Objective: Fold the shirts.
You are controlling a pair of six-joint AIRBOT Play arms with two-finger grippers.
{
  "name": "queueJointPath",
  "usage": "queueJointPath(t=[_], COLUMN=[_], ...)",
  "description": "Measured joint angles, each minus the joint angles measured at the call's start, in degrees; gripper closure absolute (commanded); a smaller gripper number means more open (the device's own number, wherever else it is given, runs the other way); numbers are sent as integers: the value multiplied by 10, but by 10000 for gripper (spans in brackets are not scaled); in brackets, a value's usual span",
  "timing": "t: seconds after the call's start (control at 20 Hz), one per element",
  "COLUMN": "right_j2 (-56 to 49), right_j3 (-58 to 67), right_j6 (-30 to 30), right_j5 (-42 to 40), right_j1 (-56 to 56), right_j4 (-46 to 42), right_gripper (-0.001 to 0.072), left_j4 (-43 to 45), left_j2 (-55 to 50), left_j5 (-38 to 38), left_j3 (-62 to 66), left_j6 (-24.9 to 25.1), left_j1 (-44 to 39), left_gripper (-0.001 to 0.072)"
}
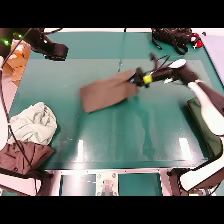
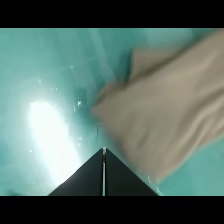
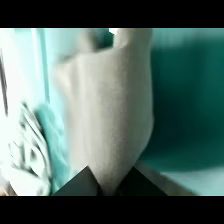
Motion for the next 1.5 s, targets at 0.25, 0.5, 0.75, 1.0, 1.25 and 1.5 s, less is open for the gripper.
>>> queueJointPath(t=[0.25, 0.5, 0.75, 1.0, 1.25, 1.5], right_j2=[99, 179, 207, 234, 274, 293], right_j3=[32, 39, 40, 37, -16, -123], right_j6=[40, 70, 85, 120, 147, 167], right_j5=[38, 70, 138, 205, 245, 253], right_j1=[-152, -379, -580, -697, -736, -745], right_j4=[-14, -25, -36, -113, -224, -406], right_gripper=[696, 697, 696, 697, 695, 241], left_j4=[0, 0, -7, -15, -20, -27], left_j2=[0, 0, 0, 0, 0, 0], left_j5=[-9, -9, -4, -2, -2, -3], left_j3=[-22, -27, -28, -28, -28, -28], left_j6=[0, 0, 0, 0, 0, 0], left_j1=[0, 0, 0, 0, 0, 0], left_gripper=[682, 683, 682, 682, 682, 682])
